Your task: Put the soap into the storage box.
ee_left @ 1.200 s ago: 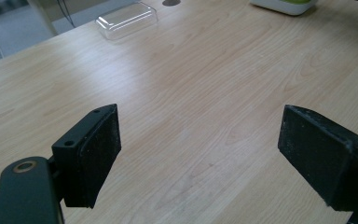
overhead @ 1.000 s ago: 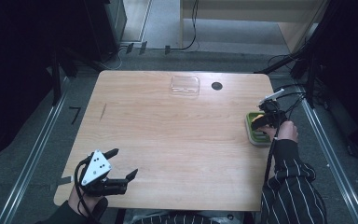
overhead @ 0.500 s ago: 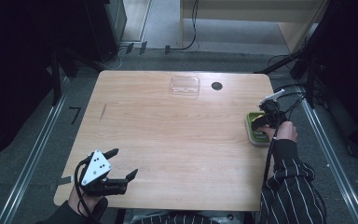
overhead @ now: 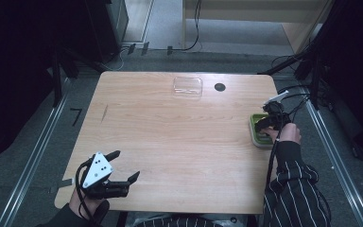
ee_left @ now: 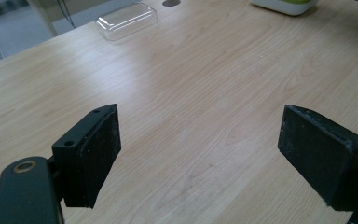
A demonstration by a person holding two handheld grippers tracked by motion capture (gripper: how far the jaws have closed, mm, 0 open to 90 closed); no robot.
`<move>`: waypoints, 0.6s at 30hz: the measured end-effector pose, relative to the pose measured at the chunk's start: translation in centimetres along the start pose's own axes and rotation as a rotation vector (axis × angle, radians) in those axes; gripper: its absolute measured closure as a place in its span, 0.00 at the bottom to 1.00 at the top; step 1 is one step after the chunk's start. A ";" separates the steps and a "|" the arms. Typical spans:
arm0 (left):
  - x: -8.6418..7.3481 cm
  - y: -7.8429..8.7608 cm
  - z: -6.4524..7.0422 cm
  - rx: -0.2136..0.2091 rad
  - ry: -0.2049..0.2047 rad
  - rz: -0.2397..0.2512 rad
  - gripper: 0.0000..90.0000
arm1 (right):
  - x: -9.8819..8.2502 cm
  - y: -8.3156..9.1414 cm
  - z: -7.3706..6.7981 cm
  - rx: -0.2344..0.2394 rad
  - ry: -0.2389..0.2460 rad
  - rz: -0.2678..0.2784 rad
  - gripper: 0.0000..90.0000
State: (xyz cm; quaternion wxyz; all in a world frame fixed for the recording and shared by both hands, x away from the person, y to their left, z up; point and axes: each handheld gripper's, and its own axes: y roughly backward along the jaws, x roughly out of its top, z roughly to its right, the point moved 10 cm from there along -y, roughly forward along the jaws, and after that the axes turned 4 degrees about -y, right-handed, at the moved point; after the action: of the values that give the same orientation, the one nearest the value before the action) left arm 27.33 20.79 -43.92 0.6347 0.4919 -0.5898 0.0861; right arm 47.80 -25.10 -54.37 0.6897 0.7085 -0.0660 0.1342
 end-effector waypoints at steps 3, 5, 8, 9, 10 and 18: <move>0.0 0.0 0.0 0.000 0.000 0.001 0.15 | 0.0 0.0 0.0 0.000 -0.001 -0.001 0.30; 0.0 0.0 0.0 0.000 0.000 0.000 0.15 | 0.0 0.0 0.0 0.002 -0.002 -0.001 0.30; 0.0 0.0 0.0 0.000 0.000 0.000 0.15 | 0.1 0.2 0.0 0.003 -0.001 0.005 0.24; 0.0 0.0 0.0 0.000 0.000 0.000 0.15 | 0.1 0.3 0.0 -0.005 0.002 0.001 0.24; 0.0 0.0 0.0 0.000 0.001 0.001 0.15 | 0.0 0.3 0.0 -0.008 0.003 0.000 0.25; 0.0 0.0 0.0 0.000 0.000 0.000 0.15 | 0.0 0.6 -0.1 -0.015 0.015 0.000 0.23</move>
State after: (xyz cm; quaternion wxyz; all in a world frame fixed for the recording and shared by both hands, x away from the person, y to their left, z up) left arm 27.34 20.80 -43.91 0.6345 0.4918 -0.5900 0.0862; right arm 47.64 -24.99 -53.74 0.6954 0.7023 -0.0618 0.1392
